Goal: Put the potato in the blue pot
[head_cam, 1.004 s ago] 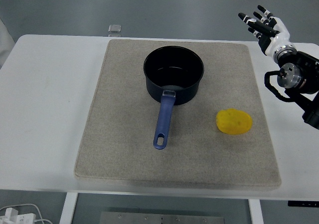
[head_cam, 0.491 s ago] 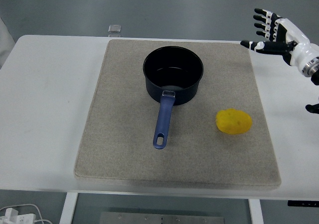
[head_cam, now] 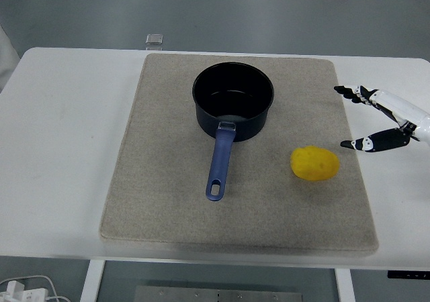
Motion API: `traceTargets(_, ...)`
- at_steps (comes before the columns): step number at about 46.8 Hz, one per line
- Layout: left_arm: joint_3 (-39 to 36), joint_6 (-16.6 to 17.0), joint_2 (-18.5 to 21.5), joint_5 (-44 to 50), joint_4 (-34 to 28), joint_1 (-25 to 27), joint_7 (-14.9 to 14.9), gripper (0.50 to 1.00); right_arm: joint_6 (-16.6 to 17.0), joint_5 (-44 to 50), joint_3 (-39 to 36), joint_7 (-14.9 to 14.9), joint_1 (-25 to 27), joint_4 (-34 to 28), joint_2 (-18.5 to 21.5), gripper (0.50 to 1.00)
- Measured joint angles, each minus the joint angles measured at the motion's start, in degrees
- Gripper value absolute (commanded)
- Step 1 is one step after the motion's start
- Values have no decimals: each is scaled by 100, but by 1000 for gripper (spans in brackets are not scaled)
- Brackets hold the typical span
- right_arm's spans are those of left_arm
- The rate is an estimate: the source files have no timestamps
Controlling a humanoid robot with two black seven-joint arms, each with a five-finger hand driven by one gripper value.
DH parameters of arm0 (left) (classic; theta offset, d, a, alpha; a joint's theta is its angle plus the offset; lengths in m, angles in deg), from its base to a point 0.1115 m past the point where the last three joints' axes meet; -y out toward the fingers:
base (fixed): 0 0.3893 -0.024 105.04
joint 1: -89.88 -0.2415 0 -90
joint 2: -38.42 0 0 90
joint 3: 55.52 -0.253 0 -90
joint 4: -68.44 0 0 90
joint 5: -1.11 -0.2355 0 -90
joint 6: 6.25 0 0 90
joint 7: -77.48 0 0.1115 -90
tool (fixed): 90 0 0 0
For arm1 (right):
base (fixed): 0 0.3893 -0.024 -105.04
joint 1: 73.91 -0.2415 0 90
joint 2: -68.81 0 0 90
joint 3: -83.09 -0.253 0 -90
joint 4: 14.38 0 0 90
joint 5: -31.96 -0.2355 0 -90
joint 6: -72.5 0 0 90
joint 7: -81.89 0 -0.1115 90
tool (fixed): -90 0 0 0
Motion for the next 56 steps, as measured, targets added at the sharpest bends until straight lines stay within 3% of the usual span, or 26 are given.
traceTargets(10,0,0,0,0,0,-2,-1,1000,-86,119,189,-4,100,279,7,948)
traceTargets(20,0,1,0,0,0,-2,-1,1000,-524,228,203,13,442,187,465,948)
traceTargets(31,0,0,0,0,0,-2,-1,1000,-694,317,207,15,624,-35,715,938)
traceTargets(40,0,0,0,0,0,-1,0,1000,-801,676,208,15,668,-183,836,797)
traceTargets(44,0,0,0,0,0,-1,0,1000,-832,779,209,15,691,-232,845,689)
traceTargets(47,0,0,0,0,0,-2,0,1000,-834,805,221,15,702,-249,870,558)
traceTargets(49,0,0,0,0,0,-1,0,1000,-835,816,225,15,702,-268,881,500)
traceTargets(56,0,0,0,0,0,-1,0,1000,-790,846,303,30,680,-322,884,500)
